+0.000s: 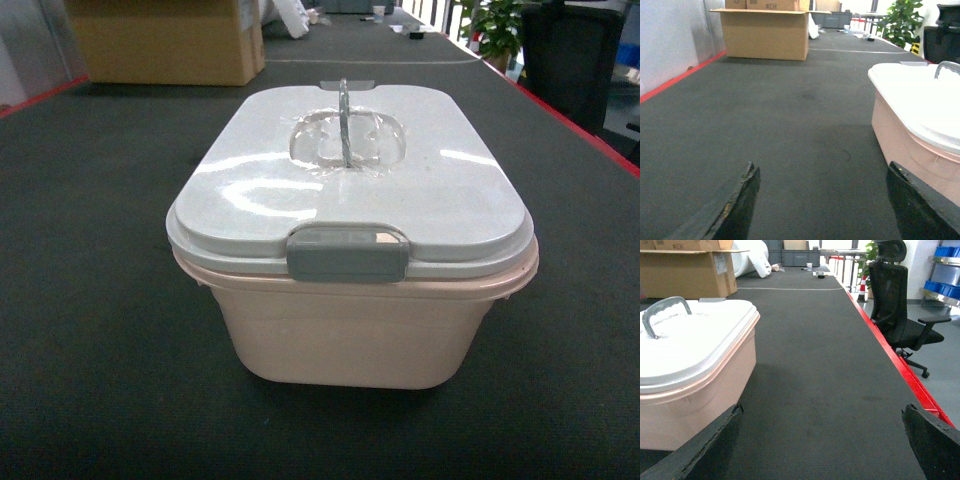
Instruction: Pick capacitor and pack into box
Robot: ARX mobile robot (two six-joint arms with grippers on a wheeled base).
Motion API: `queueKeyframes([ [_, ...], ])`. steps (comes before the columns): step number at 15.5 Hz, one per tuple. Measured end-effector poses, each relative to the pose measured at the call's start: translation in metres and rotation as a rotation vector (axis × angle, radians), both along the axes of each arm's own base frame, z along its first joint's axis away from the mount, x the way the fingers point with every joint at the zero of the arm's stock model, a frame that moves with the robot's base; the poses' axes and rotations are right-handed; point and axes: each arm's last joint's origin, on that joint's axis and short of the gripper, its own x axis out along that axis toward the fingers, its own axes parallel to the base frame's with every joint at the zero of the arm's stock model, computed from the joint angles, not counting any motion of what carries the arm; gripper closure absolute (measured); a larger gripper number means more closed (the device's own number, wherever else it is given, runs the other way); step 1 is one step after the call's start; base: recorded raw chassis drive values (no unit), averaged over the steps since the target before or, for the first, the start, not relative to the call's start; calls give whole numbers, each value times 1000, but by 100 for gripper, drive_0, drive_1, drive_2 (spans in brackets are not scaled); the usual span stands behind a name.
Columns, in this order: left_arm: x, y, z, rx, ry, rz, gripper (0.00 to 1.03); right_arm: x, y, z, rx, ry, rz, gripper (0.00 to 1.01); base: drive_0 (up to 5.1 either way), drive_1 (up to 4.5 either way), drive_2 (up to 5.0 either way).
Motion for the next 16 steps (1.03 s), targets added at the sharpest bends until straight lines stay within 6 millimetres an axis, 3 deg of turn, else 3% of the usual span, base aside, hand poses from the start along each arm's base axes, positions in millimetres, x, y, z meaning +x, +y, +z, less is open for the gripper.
queueKeyframes([
  [2,0,0,0,1,0,0,3,0,0,0,0,0,0,3,0,0,0],
  [16,0,0,0,1,0,0,5,0,0,0,0,0,0,3,0,0,0],
])
